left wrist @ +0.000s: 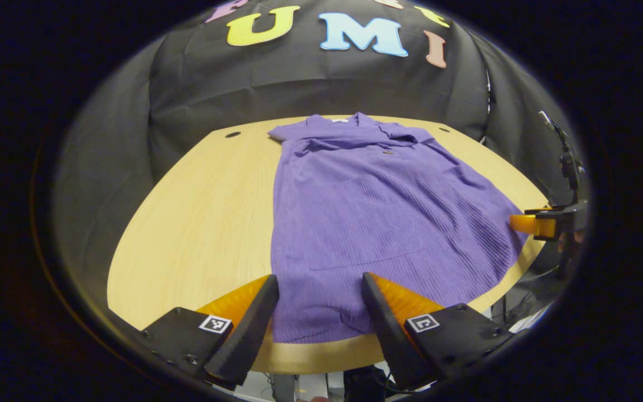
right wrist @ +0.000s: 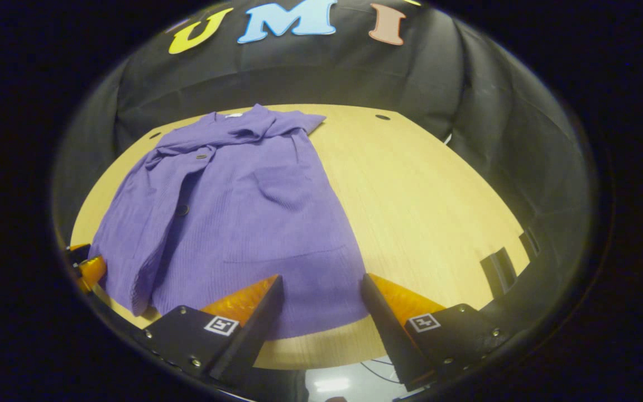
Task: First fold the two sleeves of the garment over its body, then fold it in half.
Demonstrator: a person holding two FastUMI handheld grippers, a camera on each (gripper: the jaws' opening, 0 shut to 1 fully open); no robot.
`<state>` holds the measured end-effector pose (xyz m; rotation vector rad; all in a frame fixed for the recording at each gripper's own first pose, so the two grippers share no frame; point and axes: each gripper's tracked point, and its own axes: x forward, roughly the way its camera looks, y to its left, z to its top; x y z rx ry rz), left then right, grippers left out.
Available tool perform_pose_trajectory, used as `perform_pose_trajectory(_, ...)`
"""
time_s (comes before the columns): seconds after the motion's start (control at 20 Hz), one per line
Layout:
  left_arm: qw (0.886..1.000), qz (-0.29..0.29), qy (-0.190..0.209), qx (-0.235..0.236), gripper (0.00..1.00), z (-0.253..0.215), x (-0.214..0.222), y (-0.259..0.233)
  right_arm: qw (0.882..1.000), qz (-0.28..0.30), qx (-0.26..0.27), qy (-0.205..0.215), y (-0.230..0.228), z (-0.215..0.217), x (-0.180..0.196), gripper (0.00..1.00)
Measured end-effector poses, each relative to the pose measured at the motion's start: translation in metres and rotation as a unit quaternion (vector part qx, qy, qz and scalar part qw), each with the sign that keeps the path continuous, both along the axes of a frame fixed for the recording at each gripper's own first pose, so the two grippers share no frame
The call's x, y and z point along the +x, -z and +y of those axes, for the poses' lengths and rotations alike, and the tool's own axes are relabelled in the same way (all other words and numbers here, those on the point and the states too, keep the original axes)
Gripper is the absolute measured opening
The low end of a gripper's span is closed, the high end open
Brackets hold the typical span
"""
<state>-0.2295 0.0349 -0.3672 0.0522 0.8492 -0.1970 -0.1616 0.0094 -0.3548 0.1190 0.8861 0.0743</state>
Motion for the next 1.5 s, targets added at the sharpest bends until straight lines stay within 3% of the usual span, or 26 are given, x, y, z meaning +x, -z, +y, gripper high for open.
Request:
perform_pose_trajectory(0.1, 1.000, -0.005, 0.007, -0.004, 0.98, -0.005, 0.002, 0.000, 1.000, 0.001, 0.005, 0.002, 0.000, 0.002, -0.001, 0.96)
perform_pose_trajectory(0.2, 1.000, -0.013, 0.018, -0.013, 0.75, -0.015, 0.004, 0.001, 1.000, -0.001, 0.006, -0.019, -0.001, 0.013, 0.001, 0.93)
perform_pose_trajectory(0.3, 0.999, -0.015, 0.032, -0.021, 0.56, -0.023, 0.006, 0.003, 1.000, -0.003, 0.004, -0.024, -0.002, 0.021, 0.003, 0.73)
perform_pose_trajectory(0.4, 0.999, -0.009, 0.033, -0.032, 0.31, -0.025, 0.009, 0.001, 1.000, 0.005, 0.002, -0.015, -0.003, 0.026, 0.005, 0.27)
perform_pose_trajectory(0.45, 0.999, -0.006, 0.030, -0.035, 0.28, -0.024, 0.012, 0.002, 1.000, 0.009, 0.000, -0.021, -0.007, 0.026, 0.008, 0.27)
perform_pose_trajectory(0.5, 0.999, 0.000, 0.019, -0.046, 0.20, -0.024, 0.013, 0.001, 1.000, 0.013, 0.009, -0.002, 0.001, 0.029, 0.013, 0.27)
perform_pose_trajectory(0.55, 0.998, 0.010, 0.020, -0.051, 0.12, -0.023, 0.014, 0.001, 1.000, 0.016, 0.018, -0.003, -0.005, 0.029, 0.013, 0.06)
perform_pose_trajectory(0.9, 0.992, 0.028, 0.010, -0.119, 0.07, -0.024, 0.021, -0.023, 0.999, -0.010, 0.045, -0.002, -0.038, 0.024, 0.020, 0.05)
perform_pose_trajectory(1.15, 0.981, 0.014, -0.020, -0.192, 0.07, -0.033, 0.044, -0.068, 0.991, -0.045, 0.126, 0.009, -0.092, 0.035, 0.039, 0.04)
perform_pose_trajectory(1.2, 0.979, 0.009, -0.026, -0.200, 0.07, -0.032, 0.051, -0.076, 0.989, -0.051, 0.138, 0.009, -0.102, 0.034, 0.045, 0.07)
perform_pose_trajectory(1.5, 0.977, -0.026, -0.035, -0.210, 0.07, -0.042, 0.102, -0.121, 0.983, -0.087, 0.164, -0.012, -0.148, 0.035, 0.094, 0.04)
